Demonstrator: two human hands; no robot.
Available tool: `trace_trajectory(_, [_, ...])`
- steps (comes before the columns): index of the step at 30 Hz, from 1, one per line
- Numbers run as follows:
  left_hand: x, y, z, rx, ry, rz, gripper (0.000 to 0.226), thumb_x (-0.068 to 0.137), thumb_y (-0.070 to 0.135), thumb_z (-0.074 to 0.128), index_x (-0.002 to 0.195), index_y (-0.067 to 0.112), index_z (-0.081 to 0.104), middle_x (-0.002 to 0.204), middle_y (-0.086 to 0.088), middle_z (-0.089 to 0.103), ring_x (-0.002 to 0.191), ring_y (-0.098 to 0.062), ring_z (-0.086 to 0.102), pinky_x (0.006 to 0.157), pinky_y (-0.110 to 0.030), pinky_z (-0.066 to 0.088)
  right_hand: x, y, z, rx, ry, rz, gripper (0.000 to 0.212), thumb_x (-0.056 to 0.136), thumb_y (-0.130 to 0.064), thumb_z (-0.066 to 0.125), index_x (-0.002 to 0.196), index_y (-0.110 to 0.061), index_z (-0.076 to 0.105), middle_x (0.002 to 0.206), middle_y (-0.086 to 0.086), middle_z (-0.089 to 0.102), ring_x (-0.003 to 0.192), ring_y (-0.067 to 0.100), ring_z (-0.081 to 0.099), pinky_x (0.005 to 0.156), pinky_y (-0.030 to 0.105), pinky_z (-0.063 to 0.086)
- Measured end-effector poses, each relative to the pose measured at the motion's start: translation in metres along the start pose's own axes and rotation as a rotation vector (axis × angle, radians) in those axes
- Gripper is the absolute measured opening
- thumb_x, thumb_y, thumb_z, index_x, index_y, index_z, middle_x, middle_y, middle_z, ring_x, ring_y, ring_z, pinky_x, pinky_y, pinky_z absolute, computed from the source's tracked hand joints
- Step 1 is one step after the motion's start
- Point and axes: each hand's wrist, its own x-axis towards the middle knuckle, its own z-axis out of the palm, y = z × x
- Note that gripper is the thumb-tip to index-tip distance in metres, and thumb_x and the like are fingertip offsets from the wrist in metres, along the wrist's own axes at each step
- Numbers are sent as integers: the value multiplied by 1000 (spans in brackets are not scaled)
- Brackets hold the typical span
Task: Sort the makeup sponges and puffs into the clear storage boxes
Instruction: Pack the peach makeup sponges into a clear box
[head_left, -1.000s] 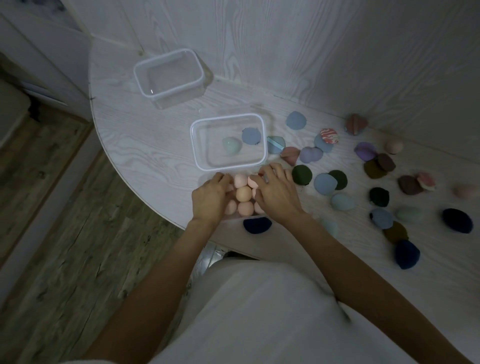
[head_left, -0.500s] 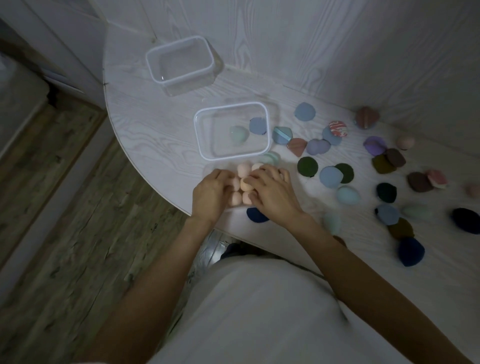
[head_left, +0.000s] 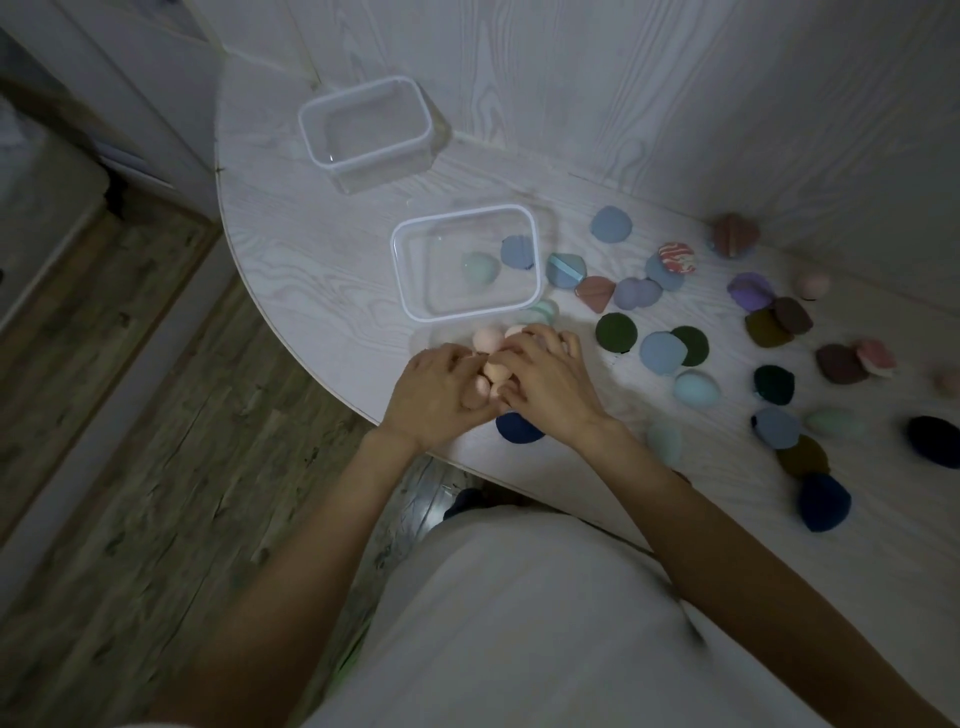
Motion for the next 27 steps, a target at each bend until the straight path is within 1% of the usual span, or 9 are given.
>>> trace_trajectory(5, [-1,24,-1,31,176,-35,55,79,56,55,120,20,59,119,-6,58,108,-26,53,89,-40,45,-17,10,-25,164,77,27,33,85,-21,62,118,-20,60,122,1,57,115,21,46,91,35,34])
trace_trajectory(7, [7,45,-9,-17,189,71,52,82,51,46,119,17,59,115,-7,61,104,-27,53,87,-40,45,-36,24,-44,210,117,81,27,88,-19,59,115,-18,61,115,2,61,105,19,54,85,32,43])
trace_trajectory(10, [27,88,-13,-92,172,313,46,86,42,45,120,15,59,114,-6,62,105,-23,52,88,-34,44,-76,55,-70,224,128,214,26,89,-18,59,115,-16,63,111,4,66,96,19,60,78,25,43])
trace_trajectory(15, [87,175,25,-215,58,566,35,86,29,56,115,11,62,110,-8,64,97,-24,58,82,-27,45,-162,132,-96,234,181,510,24,91,-18,57,114,-13,65,107,7,67,94,26,61,75,31,46])
trace_trajectory(18, [130,226,54,-268,-86,508,31,87,18,62,117,11,61,114,-8,62,100,-22,58,83,-20,40,-207,180,-104,227,271,735,26,94,-17,53,118,-13,61,114,8,64,101,26,58,82,32,43])
trace_trajectory(20, [163,254,73,-296,-165,433,30,88,19,59,117,11,60,116,-9,61,102,-24,58,85,-24,41,-227,213,-107,197,349,862,28,93,-15,53,120,-13,60,116,10,61,103,26,56,85,29,41])
trace_trajectory(23, [209,286,95,-294,-207,336,38,85,30,53,120,15,58,118,-8,59,105,-25,56,89,-30,42,-246,265,-107,170,403,979,35,90,-10,55,124,-16,57,129,13,51,110,32,50,89,36,42])
trace_trajectory(25, [233,299,105,-250,-184,272,43,89,27,54,130,17,49,123,-10,55,109,-25,53,90,-31,41,-250,297,-103,173,324,996,46,89,-11,55,134,-20,48,144,14,36,120,38,41,96,42,38])
trace_trajectory(27, [250,311,111,-201,-125,264,49,91,27,55,137,18,40,129,-11,52,114,-27,50,93,-36,42,-248,325,-98,133,111,980,59,93,-23,52,146,-28,27,157,10,9,135,42,20,107,49,27])
